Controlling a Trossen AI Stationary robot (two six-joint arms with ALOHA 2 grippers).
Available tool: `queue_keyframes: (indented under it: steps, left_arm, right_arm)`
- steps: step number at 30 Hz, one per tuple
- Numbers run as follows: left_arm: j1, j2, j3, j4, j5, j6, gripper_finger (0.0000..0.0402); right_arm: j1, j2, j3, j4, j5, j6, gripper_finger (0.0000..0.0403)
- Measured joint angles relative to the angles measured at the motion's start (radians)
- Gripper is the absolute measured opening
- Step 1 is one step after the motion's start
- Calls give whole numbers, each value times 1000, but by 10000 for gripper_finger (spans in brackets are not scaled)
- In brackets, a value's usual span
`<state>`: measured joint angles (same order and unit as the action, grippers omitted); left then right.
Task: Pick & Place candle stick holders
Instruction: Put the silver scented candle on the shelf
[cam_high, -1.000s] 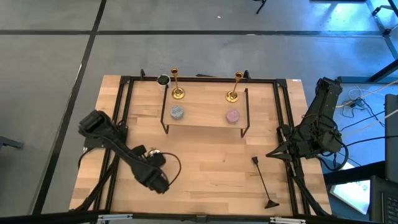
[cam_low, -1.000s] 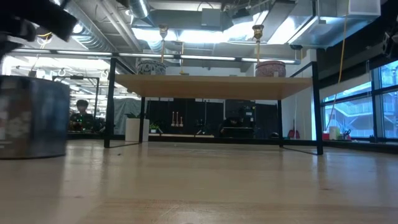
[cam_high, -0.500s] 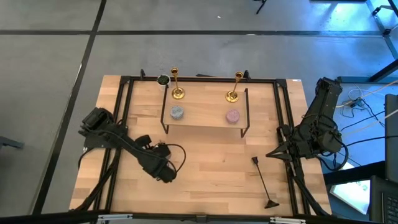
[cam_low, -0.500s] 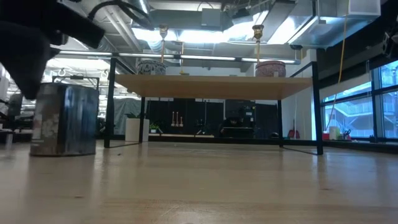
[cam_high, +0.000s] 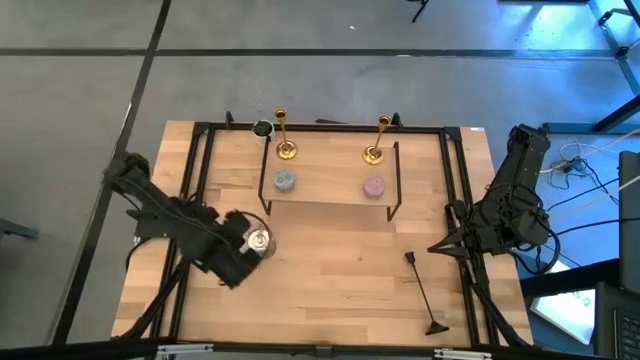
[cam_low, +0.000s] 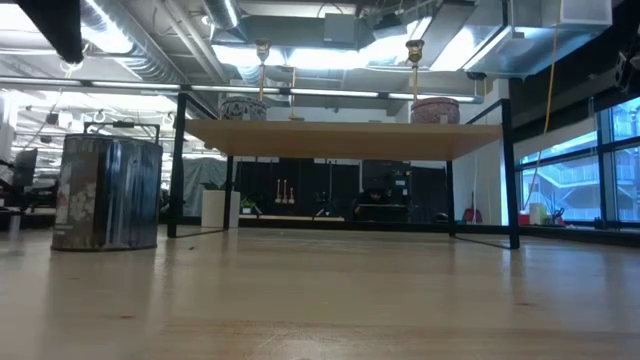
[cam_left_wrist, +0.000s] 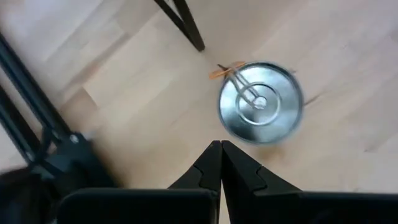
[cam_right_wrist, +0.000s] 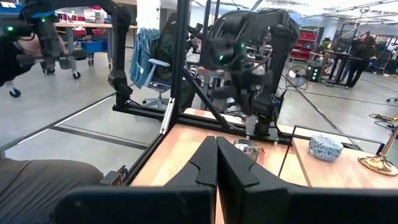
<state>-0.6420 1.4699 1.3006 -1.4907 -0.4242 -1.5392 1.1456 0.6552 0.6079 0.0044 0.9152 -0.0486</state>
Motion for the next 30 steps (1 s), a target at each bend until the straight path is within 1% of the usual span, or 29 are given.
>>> queue_keyframes:
  steps: [2, 3, 7, 9, 14, 17, 24, 27, 30]
  left_arm:
    - [10, -23, -1, 4, 13, -15, 4]
    - [22, -26, -2, 15, 39, -7, 5]
    - [89, -1, -2, 64, 223, 91, 23]
    - [123, 21, -2, 86, 266, 155, 42]
    - [195, 61, -2, 90, 269, 259, 111]
    - [228, 71, -2, 111, 242, 290, 162]
    - [259, 84, -2, 292, 250, 353, 273]
    - [259, 84, -2, 310, 273, 356, 306]
    - [254, 84, -2, 311, 277, 387, 320]
  right_arm:
    - [0, 0, 0, 2, 0, 1, 0]
    - [0, 0, 0, 2, 0, 10, 0]
    - [0, 0, 0, 1, 0, 17, 0]
    - [0, 0, 0, 1, 0, 17, 0]
    - [0, 0, 0, 1, 0, 16, 0]
    - [0, 0, 0, 1, 0, 16, 0]
    - [0, 1, 0, 0, 0, 16, 0]
    - [0, 1, 0, 0, 0, 16, 0]
    - [0, 1, 0, 0, 0, 16, 0]
